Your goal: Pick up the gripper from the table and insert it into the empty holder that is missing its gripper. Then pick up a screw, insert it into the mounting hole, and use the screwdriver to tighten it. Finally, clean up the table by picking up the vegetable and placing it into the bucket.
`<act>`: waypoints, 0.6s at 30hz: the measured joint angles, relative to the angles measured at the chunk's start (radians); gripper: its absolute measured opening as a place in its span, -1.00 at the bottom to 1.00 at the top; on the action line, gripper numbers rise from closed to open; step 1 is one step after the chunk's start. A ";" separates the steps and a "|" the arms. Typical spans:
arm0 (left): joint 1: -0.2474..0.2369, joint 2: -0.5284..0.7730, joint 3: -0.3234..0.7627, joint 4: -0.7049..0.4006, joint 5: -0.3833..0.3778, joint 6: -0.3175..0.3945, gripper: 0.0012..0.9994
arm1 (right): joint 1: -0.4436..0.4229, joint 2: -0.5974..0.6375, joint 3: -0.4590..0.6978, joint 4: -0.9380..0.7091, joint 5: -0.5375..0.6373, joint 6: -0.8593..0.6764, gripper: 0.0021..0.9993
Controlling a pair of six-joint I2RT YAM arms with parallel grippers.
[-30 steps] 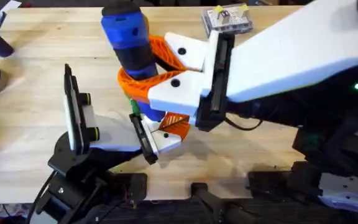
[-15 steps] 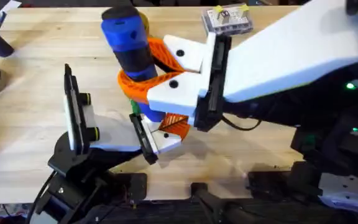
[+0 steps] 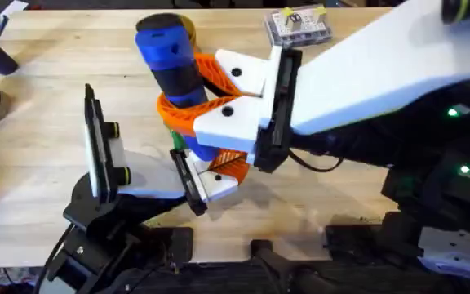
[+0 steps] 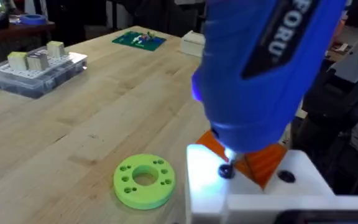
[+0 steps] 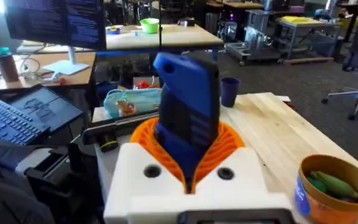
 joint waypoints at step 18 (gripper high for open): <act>0.000 0.000 0.000 0.000 0.000 0.000 -0.97 | 0.000 0.003 0.000 0.053 0.000 -0.018 -0.96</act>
